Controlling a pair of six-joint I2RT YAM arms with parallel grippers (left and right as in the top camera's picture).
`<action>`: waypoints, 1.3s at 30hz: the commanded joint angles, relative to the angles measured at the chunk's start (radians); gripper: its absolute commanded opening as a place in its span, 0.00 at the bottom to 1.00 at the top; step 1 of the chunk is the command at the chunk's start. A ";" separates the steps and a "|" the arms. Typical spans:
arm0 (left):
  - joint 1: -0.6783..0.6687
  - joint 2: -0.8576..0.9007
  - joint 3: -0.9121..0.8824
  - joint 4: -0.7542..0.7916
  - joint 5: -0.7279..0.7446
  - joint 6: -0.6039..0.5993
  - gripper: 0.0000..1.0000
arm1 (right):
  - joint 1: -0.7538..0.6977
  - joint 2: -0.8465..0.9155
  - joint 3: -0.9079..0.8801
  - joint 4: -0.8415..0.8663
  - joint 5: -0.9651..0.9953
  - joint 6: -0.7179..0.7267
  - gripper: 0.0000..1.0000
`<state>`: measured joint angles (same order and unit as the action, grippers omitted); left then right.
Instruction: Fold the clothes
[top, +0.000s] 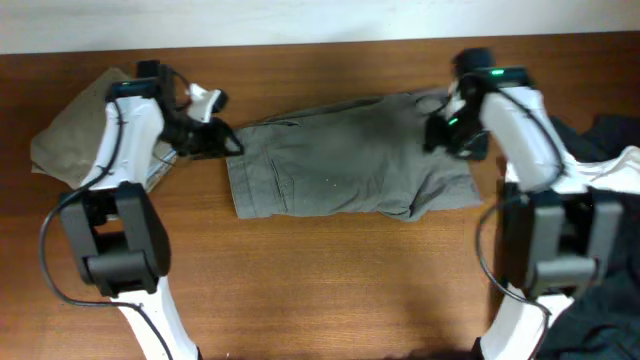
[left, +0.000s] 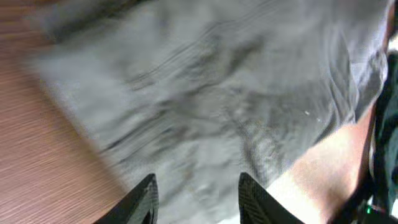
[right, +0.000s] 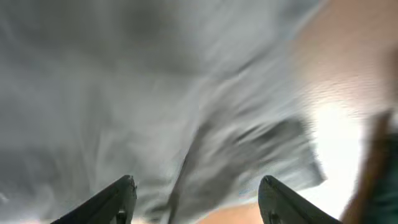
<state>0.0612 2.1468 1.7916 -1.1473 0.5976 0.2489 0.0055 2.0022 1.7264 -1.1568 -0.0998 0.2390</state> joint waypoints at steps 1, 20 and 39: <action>-0.090 -0.015 -0.052 0.000 -0.095 0.037 0.43 | -0.095 -0.018 0.006 0.119 -0.026 -0.079 0.67; 0.137 -0.015 -0.164 0.164 -0.212 -0.071 0.26 | -0.102 0.209 0.007 0.322 -0.734 -0.382 0.47; 0.022 -0.015 -0.168 0.186 -0.397 -0.071 0.35 | -0.050 0.184 0.035 0.332 -0.513 -0.261 0.55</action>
<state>0.0834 2.1212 1.6150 -0.9718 0.2085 0.1642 -0.1043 2.2059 1.7447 -0.8223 -0.5198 0.0177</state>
